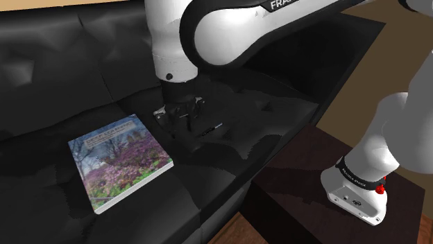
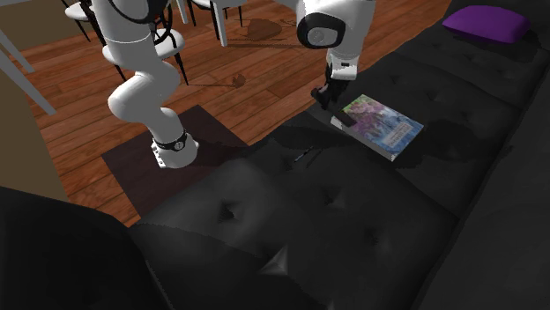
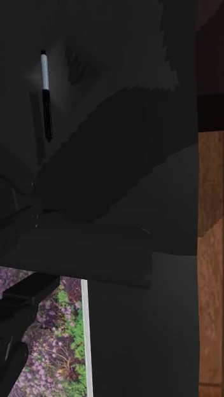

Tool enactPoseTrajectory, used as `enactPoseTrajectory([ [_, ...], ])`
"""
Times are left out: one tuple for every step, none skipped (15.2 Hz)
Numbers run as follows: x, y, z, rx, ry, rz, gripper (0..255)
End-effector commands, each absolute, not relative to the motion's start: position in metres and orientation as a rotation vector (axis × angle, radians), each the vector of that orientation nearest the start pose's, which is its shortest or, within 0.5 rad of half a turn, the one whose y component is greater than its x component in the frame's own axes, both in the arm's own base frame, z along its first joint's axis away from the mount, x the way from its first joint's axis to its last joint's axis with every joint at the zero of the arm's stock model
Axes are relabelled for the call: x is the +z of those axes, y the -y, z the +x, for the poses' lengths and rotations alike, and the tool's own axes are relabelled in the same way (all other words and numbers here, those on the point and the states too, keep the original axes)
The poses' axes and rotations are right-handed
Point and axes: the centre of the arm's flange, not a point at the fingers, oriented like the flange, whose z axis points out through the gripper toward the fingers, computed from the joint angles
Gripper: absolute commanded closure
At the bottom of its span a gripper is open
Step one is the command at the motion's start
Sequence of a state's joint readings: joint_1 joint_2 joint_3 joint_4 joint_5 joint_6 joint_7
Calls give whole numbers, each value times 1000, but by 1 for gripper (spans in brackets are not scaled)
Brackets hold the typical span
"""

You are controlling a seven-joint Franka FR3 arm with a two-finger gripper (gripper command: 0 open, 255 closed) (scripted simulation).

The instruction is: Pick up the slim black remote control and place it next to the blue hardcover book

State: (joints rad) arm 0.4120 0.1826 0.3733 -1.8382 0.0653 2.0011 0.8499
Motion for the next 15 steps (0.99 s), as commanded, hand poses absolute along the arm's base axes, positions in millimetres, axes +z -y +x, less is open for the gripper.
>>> enactPoseTrajectory([
  [437, -450, 419, 148, -152, -3054, 255],
  [438, -462, 414, 148, -152, -3054, 255],
  [438, -474, 409, 148, -152, -3054, 255],
  [438, -486, 403, 148, -152, -3054, 255],
  [438, -498, 398, 148, -152, -3054, 255],
  [438, -510, 393, 148, -152, -3054, 255],
  [438, -522, 387, 148, -152, -3054, 255],
  [438, -534, 382, 148, -152, -3054, 255],
  [438, -546, 377, 148, -152, -3054, 255],
  [438, -558, 371, 148, -152, -3054, 255],
  [438, -570, 366, 148, -152, -3054, 255],
  [439, -582, 361, 148, -152, -3054, 255],
  [439, -594, 355, 148, -152, -3054, 255],
  [439, -606, 350, 148, -152, -3054, 255],
  [439, -618, 345, 148, -152, -3054, 255],
])
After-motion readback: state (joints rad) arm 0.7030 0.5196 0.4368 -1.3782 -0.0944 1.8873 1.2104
